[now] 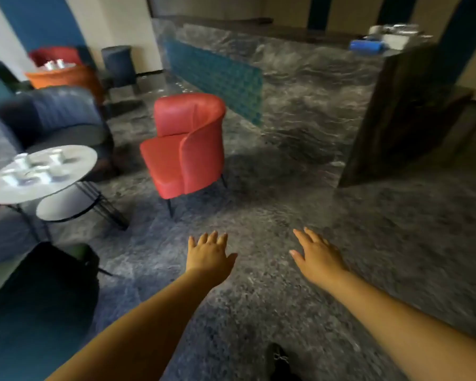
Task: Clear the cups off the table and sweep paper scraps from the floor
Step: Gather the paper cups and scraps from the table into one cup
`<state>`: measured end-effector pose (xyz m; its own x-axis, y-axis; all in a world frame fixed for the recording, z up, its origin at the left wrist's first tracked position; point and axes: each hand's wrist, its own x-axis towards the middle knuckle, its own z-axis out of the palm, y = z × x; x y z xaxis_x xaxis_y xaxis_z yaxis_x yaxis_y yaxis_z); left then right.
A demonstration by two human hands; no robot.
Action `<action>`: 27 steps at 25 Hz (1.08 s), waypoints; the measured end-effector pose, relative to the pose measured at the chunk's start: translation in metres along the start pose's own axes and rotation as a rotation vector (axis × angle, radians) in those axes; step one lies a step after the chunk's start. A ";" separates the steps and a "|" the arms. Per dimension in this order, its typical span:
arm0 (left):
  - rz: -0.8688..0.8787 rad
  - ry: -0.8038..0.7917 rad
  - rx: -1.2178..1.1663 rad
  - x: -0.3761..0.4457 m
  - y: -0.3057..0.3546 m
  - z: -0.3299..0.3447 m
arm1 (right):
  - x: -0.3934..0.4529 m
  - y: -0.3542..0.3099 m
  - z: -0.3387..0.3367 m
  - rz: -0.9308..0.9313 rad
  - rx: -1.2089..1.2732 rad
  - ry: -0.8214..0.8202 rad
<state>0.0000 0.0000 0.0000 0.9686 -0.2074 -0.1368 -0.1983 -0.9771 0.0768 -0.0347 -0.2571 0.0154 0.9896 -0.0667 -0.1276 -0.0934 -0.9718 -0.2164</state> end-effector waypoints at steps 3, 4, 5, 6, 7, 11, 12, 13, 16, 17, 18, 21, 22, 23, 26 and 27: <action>-0.149 0.025 -0.008 0.048 -0.044 0.000 | 0.085 -0.039 0.006 -0.130 -0.001 -0.034; -0.205 0.047 -0.015 0.067 -0.060 -0.005 | 0.118 -0.057 0.006 -0.176 0.008 -0.050; -0.252 0.057 -0.020 0.085 -0.074 -0.010 | 0.148 -0.075 0.007 -0.223 0.005 -0.059; -0.281 0.061 -0.025 0.100 -0.086 -0.016 | 0.172 -0.093 0.006 -0.268 0.017 -0.070; -0.321 0.066 -0.036 0.114 -0.099 -0.022 | 0.197 -0.110 0.006 -0.312 0.018 -0.075; -0.501 0.088 -0.075 0.153 -0.156 -0.037 | 0.286 -0.172 0.008 -0.446 -0.008 -0.137; -0.544 0.092 -0.078 0.158 -0.171 -0.038 | 0.305 -0.187 0.011 -0.465 -0.017 -0.154; -0.583 0.093 -0.080 0.162 -0.186 -0.037 | 0.323 -0.200 0.015 -0.487 -0.025 -0.168; -0.663 0.075 -0.061 0.185 -0.238 -0.035 | 0.379 -0.251 0.030 -0.548 -0.055 -0.207; -0.682 0.070 -0.061 0.197 -0.259 -0.035 | 0.398 -0.271 0.034 -0.564 -0.063 -0.218; -0.702 0.063 -0.067 0.210 -0.281 -0.037 | 0.416 -0.290 0.038 -0.573 -0.069 -0.234; -0.736 0.079 -0.076 0.253 -0.351 -0.043 | 0.474 -0.352 0.051 -0.610 -0.082 -0.247; -0.744 0.079 -0.083 0.265 -0.373 -0.047 | 0.492 -0.372 0.052 -0.627 -0.091 -0.246; -0.752 0.079 -0.090 0.276 -0.394 -0.050 | 0.509 -0.390 0.052 -0.642 -0.096 -0.246; -0.777 0.074 -0.090 0.305 -0.452 -0.058 | 0.557 -0.443 0.054 -0.668 -0.076 -0.245; -0.792 0.076 -0.092 0.317 -0.472 -0.060 | 0.574 -0.460 0.056 -0.677 -0.069 -0.241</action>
<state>0.4093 0.3989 -0.0201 0.8244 0.5536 -0.1176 0.5628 -0.8239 0.0667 0.5700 0.1647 -0.0125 0.7753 0.5993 -0.1992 0.5468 -0.7948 -0.2632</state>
